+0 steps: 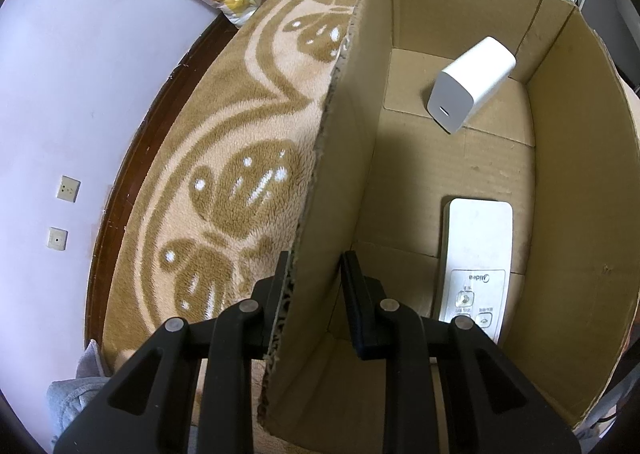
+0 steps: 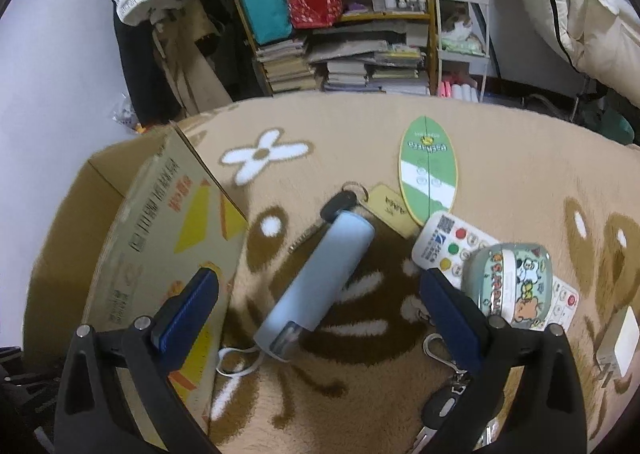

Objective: Organize rigid objects
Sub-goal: 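Reach the right tool to the light-blue power bank and grasp it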

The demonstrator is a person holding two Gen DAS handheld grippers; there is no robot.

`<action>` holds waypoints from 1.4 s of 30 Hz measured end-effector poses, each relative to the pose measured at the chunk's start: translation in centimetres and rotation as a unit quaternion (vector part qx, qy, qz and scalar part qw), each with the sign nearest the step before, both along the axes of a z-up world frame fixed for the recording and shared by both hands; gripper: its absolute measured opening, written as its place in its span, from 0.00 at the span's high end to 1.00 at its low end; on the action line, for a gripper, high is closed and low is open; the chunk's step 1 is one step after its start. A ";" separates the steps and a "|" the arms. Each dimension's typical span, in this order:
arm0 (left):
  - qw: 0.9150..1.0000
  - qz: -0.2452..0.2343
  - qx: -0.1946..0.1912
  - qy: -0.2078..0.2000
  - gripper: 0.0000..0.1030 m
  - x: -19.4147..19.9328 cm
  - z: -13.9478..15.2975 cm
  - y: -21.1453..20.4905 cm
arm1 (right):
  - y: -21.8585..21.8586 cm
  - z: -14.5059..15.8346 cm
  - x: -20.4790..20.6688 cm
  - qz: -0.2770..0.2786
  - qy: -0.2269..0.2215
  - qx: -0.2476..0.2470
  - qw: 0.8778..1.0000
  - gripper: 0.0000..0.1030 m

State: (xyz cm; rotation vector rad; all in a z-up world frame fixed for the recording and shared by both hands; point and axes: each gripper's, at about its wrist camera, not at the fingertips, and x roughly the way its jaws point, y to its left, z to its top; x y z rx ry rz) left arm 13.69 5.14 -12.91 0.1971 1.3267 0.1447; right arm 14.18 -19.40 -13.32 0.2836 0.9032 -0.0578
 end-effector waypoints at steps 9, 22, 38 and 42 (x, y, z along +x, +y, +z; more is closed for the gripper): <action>1.000 0.002 -0.003 0.001 0.77 0.1 0.0 0.1 | -0.2 -2.0 0.8 0.006 0.036 0.019 0.999 0.38; 1.000 0.005 -0.008 0.002 0.77 0.1 0.1 0.3 | 0.5 -4.0 2.3 0.007 0.062 0.024 0.998 0.42; 1.000 0.005 -0.005 0.001 0.77 0.1 0.3 0.1 | -0.2 -3.2 1.2 -0.005 0.080 -0.036 0.996 0.72; 1.000 0.009 -0.009 0.000 0.77 0.1 0.4 0.2 | -0.8 -2.1 0.1 -0.018 0.059 -0.015 0.998 0.72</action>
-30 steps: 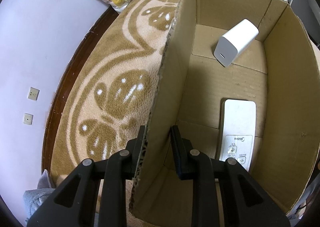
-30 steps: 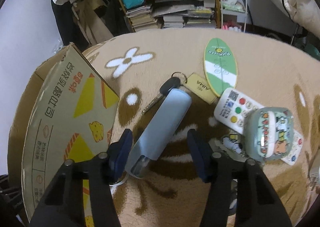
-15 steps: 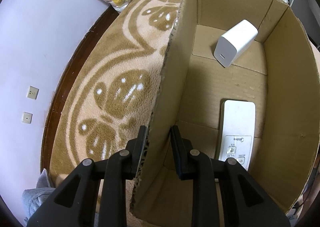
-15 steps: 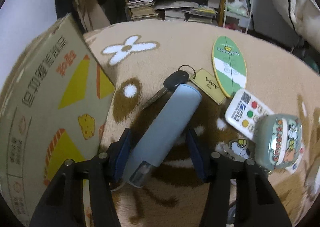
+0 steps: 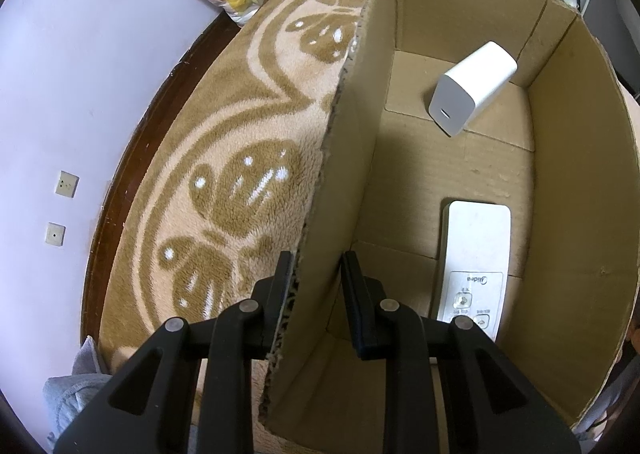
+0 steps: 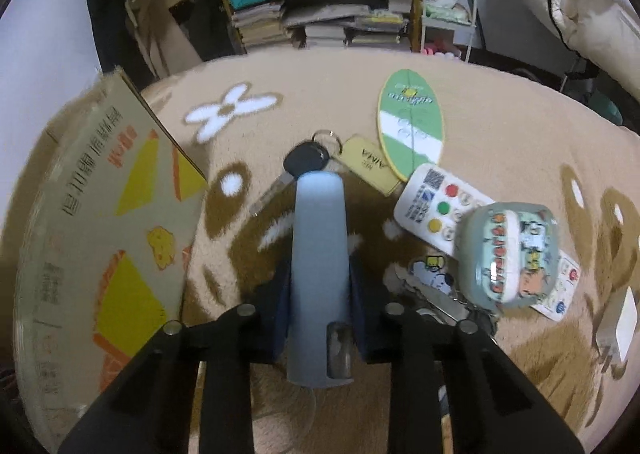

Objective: Organize rigid objects
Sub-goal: 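Reach the right tool to the light-blue power bank and grasp it, then carry the light-blue power bank over the box with the right tool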

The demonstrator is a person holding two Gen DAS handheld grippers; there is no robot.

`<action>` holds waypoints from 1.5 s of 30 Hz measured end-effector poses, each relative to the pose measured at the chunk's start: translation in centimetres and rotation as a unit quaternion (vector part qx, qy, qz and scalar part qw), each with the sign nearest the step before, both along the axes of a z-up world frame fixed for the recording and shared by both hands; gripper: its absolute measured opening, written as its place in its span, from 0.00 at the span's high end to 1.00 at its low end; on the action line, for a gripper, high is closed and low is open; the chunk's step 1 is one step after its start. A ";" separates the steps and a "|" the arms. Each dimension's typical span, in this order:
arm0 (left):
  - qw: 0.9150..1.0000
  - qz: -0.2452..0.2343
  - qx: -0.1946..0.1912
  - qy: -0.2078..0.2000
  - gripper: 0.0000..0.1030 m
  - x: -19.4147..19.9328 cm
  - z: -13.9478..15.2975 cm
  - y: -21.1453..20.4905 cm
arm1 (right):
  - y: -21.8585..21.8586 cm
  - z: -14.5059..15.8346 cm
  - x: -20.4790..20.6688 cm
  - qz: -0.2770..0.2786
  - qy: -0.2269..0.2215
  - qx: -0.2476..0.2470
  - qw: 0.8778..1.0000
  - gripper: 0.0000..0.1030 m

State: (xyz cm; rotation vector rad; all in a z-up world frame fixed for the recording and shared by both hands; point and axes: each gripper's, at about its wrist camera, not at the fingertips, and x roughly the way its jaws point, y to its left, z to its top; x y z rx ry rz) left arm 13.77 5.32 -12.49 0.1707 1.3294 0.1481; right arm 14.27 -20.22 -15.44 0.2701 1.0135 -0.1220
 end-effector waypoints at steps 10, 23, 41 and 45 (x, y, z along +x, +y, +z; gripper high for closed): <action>1.000 -0.001 -0.002 -0.002 0.78 -0.1 0.0 0.1 | 1.0 4.1 -1.2 0.001 -0.059 0.010 0.998 0.72; 1.000 -0.002 -0.001 -0.003 0.78 -0.1 0.1 0.1 | 4.0 10.1 -2.9 0.032 -0.143 0.031 0.989 0.72; 1.000 -0.004 0.001 -0.004 0.78 -0.2 0.2 0.0 | 9.2 10.9 -3.7 0.101 -0.165 0.013 0.981 0.73; 1.000 -0.004 0.001 -0.004 0.78 -0.2 0.2 0.1 | 10.0 10.1 -3.7 0.109 -0.152 0.005 0.982 0.73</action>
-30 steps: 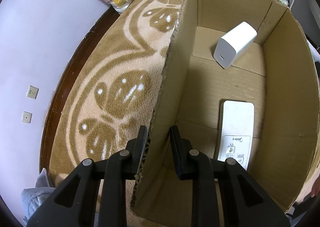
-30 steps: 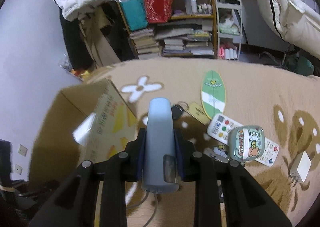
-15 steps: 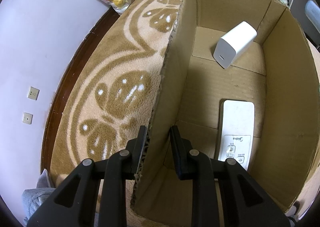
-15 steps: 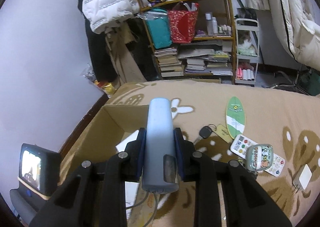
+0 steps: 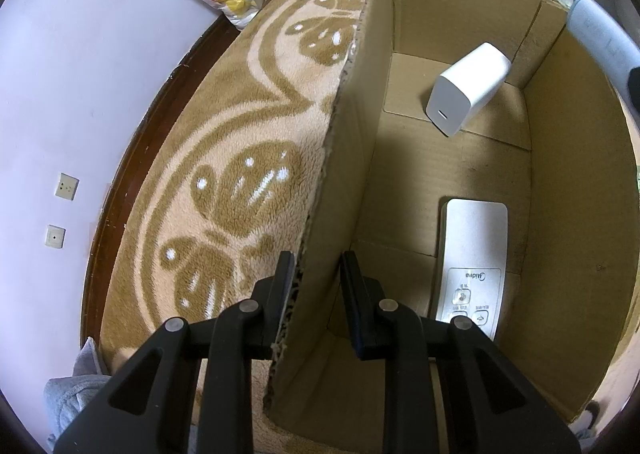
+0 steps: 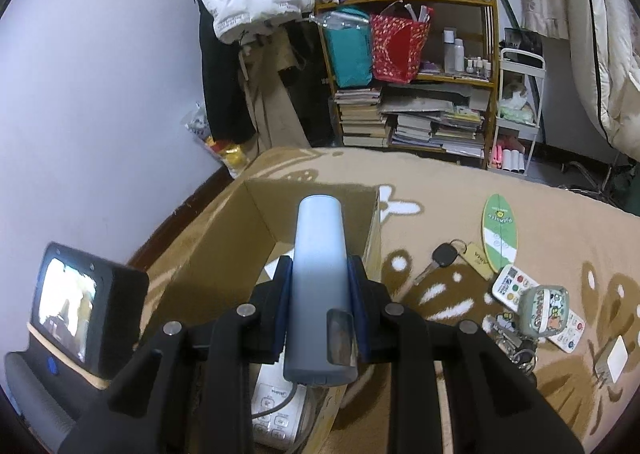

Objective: Organize rigid objects
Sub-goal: 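Carry the light-blue power bank over the box with the right tool, then move the right tool to the green earbud case and grasp it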

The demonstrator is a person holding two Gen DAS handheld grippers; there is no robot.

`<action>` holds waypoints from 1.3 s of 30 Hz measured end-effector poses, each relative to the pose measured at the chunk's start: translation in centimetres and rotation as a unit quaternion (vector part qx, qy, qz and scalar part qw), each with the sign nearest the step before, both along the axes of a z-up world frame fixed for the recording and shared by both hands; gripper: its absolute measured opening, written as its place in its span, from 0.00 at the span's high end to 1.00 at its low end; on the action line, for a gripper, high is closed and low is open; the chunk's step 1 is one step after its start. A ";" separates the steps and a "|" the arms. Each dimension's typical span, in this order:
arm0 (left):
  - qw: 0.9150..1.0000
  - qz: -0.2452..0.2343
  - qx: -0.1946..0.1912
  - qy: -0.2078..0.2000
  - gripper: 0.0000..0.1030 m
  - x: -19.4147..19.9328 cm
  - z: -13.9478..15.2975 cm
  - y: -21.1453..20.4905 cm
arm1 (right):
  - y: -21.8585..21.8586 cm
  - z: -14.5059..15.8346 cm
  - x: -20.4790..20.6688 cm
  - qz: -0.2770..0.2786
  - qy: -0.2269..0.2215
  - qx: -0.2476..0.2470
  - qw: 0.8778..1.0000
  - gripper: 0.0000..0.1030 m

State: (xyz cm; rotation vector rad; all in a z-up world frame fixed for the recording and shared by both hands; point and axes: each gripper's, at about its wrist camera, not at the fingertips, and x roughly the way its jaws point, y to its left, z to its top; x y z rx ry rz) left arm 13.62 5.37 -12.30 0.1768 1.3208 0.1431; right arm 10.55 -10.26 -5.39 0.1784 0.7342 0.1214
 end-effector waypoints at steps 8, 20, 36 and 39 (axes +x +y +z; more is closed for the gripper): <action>1.000 0.000 0.000 0.000 0.78 0.0 0.0 0.0 | 0.7 -1.8 0.4 0.014 0.028 0.003 1.000 0.73; 1.000 -0.001 -0.002 0.003 0.78 -0.2 -0.1 0.0 | 1.4 -2.6 0.7 0.023 0.035 -0.003 0.999 0.81; 1.000 0.002 -0.006 0.003 0.77 -0.1 0.0 0.2 | -1.5 0.3 0.2 -0.006 0.000 0.016 1.000 0.48; 1.000 0.002 -0.006 0.003 0.77 -0.1 0.0 0.2 | -2.9 0.5 0.3 -0.018 -0.002 0.008 1.000 0.29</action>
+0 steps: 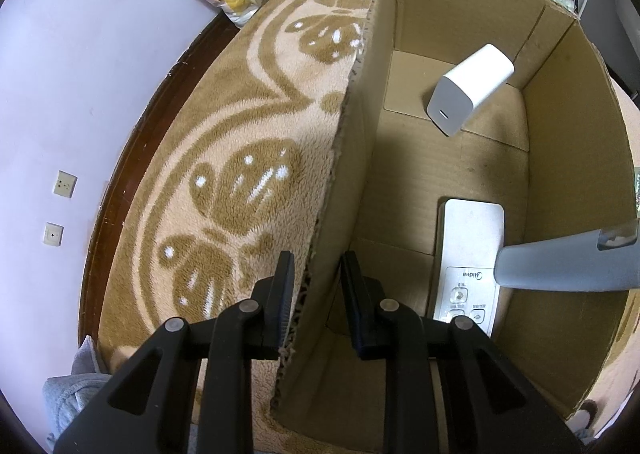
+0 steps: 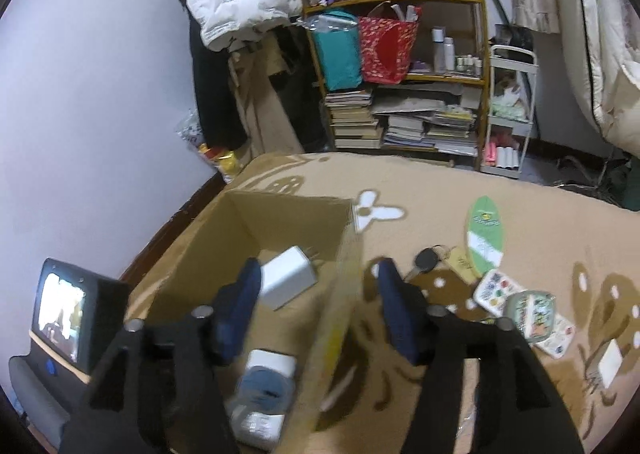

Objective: Organize rigid objects
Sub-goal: 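Move the right tool to the green earbud case and grasp it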

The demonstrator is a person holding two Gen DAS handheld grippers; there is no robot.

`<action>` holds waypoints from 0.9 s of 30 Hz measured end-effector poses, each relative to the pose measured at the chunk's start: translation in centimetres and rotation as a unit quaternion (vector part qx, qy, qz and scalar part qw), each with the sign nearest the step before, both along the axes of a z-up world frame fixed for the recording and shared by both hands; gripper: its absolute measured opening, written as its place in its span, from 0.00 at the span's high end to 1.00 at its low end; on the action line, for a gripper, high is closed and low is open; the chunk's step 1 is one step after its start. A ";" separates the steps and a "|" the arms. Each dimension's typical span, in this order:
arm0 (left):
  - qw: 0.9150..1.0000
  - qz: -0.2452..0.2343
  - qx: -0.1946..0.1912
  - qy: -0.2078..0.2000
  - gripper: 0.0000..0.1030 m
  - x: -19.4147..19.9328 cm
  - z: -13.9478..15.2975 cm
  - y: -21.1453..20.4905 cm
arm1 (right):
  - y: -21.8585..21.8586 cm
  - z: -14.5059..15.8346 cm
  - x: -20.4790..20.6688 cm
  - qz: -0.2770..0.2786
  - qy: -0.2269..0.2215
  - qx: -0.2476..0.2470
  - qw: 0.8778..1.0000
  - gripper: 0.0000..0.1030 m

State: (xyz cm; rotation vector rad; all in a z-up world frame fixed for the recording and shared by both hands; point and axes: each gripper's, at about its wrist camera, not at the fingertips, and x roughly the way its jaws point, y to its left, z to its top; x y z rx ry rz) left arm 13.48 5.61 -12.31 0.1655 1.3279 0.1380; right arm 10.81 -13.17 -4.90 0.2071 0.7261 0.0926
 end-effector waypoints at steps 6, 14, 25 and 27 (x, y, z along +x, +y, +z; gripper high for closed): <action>1.000 0.000 -0.001 0.000 0.77 0.0 0.0 0.0 | -3.0 0.0 0.4 -0.029 0.005 -0.026 0.999 0.00; 1.000 -0.001 0.001 0.000 0.77 0.0 0.0 0.1 | -7.2 -1.8 0.8 -0.081 0.028 -0.037 0.996 0.00; 1.000 -0.002 0.002 0.000 0.77 0.0 0.0 0.1 | -12.0 -5.4 1.4 -0.143 0.057 -0.035 0.987 0.00; 1.000 -0.002 0.003 0.000 0.77 0.0 -0.1 0.1 | -12.9 -6.1 1.4 -0.154 0.063 -0.028 0.986 0.00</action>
